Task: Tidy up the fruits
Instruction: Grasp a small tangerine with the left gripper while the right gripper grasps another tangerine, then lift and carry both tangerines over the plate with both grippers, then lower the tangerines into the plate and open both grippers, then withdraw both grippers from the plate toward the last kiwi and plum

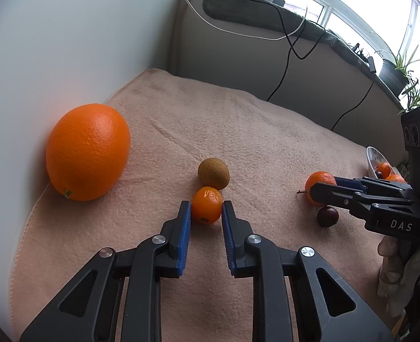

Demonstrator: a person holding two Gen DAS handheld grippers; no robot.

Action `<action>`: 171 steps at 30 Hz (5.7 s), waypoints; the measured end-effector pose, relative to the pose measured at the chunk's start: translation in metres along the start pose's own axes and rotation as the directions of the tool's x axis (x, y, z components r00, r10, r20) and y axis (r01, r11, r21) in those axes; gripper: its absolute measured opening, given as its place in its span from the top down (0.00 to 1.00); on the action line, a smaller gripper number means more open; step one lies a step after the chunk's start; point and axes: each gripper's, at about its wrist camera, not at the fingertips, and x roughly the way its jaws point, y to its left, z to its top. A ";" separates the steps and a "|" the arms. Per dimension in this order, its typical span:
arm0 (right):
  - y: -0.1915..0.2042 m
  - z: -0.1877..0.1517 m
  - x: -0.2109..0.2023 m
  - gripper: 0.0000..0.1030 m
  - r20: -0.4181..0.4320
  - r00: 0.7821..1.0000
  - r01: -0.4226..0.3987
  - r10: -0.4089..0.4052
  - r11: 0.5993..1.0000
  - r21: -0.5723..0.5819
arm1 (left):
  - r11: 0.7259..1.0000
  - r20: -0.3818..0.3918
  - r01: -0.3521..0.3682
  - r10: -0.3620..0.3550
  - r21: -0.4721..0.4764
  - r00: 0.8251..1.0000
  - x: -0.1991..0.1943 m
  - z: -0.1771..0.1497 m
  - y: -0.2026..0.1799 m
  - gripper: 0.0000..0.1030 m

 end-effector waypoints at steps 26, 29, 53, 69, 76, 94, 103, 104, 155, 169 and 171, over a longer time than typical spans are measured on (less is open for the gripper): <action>-0.013 -0.015 -0.067 0.63 0.105 0.995 -0.006 0.001 0.999 0.047 | 0.997 0.070 0.059 -0.063 0.052 0.996 -0.026 0.006 -0.043 0.81; -0.014 -0.018 -0.074 0.63 0.117 0.993 0.002 -0.007 0.999 0.045 | 0.995 0.076 0.068 -0.073 0.067 0.994 -0.028 0.007 -0.051 0.81; -0.074 -0.041 -0.154 0.63 0.234 0.966 0.075 -0.108 0.987 0.144 | 0.966 0.071 0.193 -0.208 0.170 0.976 -0.013 0.021 -0.138 0.81; -0.135 -0.064 -0.191 0.63 0.260 0.944 0.135 -0.205 0.955 0.263 | 0.930 0.009 0.278 -0.288 0.240 0.958 0.015 0.025 -0.207 0.81; -0.157 -0.072 -0.197 0.63 0.257 0.939 0.149 -0.230 0.943 0.298 | 0.921 -0.016 0.293 -0.299 0.256 0.954 0.027 0.025 -0.226 0.81; -0.182 -0.075 -0.193 0.63 0.233 0.940 0.160 -0.251 0.923 0.351 | 0.903 -0.051 0.311 -0.311 0.295 0.949 0.040 0.026 -0.258 0.81; -0.185 -0.077 -0.191 0.63 0.223 0.941 0.164 -0.255 0.919 0.360 | 0.899 -0.061 0.320 -0.317 0.300 0.947 0.043 0.025 -0.261 0.80; -0.186 -0.077 -0.191 0.63 0.222 0.941 0.164 -0.256 0.917 0.363 | 0.898 -0.062 0.321 -0.317 0.302 0.946 0.043 0.025 -0.261 0.80; -0.138 -0.093 -0.224 0.16 0.316 0.892 0.211 -0.324 0.915 0.345 | 0.917 0.008 0.249 -0.265 0.311 0.964 -0.005 -0.002 -0.251 0.22; -0.090 -0.113 -0.236 0.00 0.352 0.875 0.223 -0.334 0.921 0.320 | 0.958 0.049 0.157 -0.173 0.240 0.984 -0.053 -0.044 -0.192 0.22; -0.081 -0.113 -0.234 0.00 0.352 0.877 0.226 -0.328 0.926 0.302 | 0.964 0.049 0.140 -0.155 0.224 0.987 -0.056 -0.047 -0.180 0.22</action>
